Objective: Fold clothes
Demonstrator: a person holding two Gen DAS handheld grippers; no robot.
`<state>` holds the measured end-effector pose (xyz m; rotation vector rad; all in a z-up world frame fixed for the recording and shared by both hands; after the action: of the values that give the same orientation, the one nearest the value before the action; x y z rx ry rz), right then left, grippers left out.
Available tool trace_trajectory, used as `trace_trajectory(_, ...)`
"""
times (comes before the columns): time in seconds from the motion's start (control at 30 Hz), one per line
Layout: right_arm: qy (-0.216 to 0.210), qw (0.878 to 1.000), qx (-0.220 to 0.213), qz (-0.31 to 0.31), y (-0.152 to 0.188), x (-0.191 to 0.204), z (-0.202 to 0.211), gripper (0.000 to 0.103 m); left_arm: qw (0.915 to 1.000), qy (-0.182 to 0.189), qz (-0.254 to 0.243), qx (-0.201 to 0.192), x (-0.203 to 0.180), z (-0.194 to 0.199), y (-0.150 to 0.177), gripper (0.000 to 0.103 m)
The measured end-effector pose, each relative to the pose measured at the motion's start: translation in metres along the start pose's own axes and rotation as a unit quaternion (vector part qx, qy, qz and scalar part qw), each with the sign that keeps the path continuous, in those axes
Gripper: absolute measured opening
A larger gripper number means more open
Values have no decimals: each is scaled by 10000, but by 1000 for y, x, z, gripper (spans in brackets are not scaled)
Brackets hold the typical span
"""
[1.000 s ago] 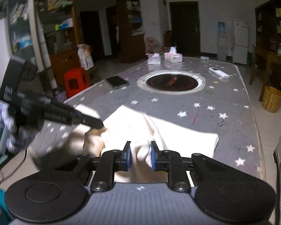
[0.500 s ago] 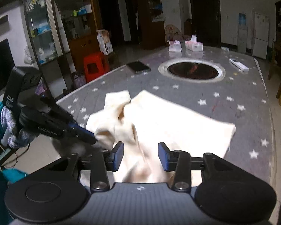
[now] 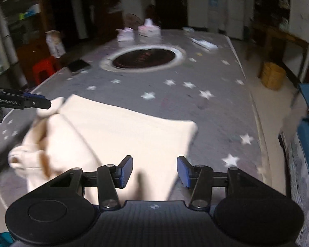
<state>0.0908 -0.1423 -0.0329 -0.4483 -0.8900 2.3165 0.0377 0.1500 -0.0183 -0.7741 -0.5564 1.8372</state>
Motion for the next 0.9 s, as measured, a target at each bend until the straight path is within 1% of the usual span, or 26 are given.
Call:
trace_trajectory(0.03, 23, 10000, 45, -58, 4, -5, -4, 48, 10000, -69, -23, 21, 1, -8, -2, 54)
trace_trajectory(0.1, 20, 9999, 115, -119, 8, -10, -11, 48, 9998, -148, -10, 98, 3, -24, -4, 54)
trace_trajectory(0.2, 20, 9997, 208, -124, 9, -13, -21, 47, 9997, -45, -7, 237, 1, -38, -4, 53)
trace_trajectory(0.23, 21, 9997, 222, -118, 9, -13, -24, 47, 9996, -19, -24, 290, 0, -42, -4, 51)
trace_trajectory(0.27, 17, 9997, 221, -108, 7, -13, -27, 47, 9994, 6, -53, 341, -1, -46, -4, 41)
trace_trajectory(0.3, 9, 9997, 220, -95, 4, -13, -29, 46, 9994, 13, -94, 344, -2, -48, -3, 36)
trace_trajectory(0.33, -6, 9997, 219, -85, 0, -13, -31, 43, 9994, 7, -141, 320, -3, -49, -3, 25)
trace_trajectory(0.37, -30, 9997, 221, -80, -4, -13, -35, 36, 9994, 55, -141, 327, -3, -51, -4, 12)
trace_trajectory(0.4, -45, 9997, 222, -68, -7, -14, -38, 29, 9992, 136, -113, 352, -1, -51, -5, 9)
trace_trajectory(0.43, -52, 9997, 223, -45, -10, -14, -41, 26, 9992, 161, -105, 346, 0, -52, -6, 8)
trace_trajectory(0.5, -77, 9997, 228, 33, -18, -12, -47, 14, 9994, 145, -110, 296, 3, -52, -8, 7)
trace_trajectory(0.57, -103, 9995, 233, 160, -29, -10, -57, 13, 9996, 80, -85, 246, 8, -53, -13, 6)
trace_trajectory(0.6, -94, 9994, 225, 228, -35, -9, -62, 10, 9997, 34, -57, 216, 12, -53, -16, 6)
trace_trajectory(0.73, -130, 9990, 170, 403, -61, -6, -85, 8, 9998, -197, 45, 76, 31, -57, -36, 6)
trace_trajectory(0.9, -160, 9981, -22, 599, -98, -3, -117, 7, 9984, -531, 44, -168, 52, -67, -71, 6)
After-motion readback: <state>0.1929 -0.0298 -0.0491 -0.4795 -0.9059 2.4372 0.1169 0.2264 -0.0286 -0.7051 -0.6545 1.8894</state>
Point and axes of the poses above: each gripper's, at about its wrist camera, not at the fingertips, and z roughly against the way its jaws point, x to its left, y to its underside, the point moved 6 cm from there along -z, roughly the way its jaws point, and after that the axes turned 15 degrees about z, right-handed, at the moved point
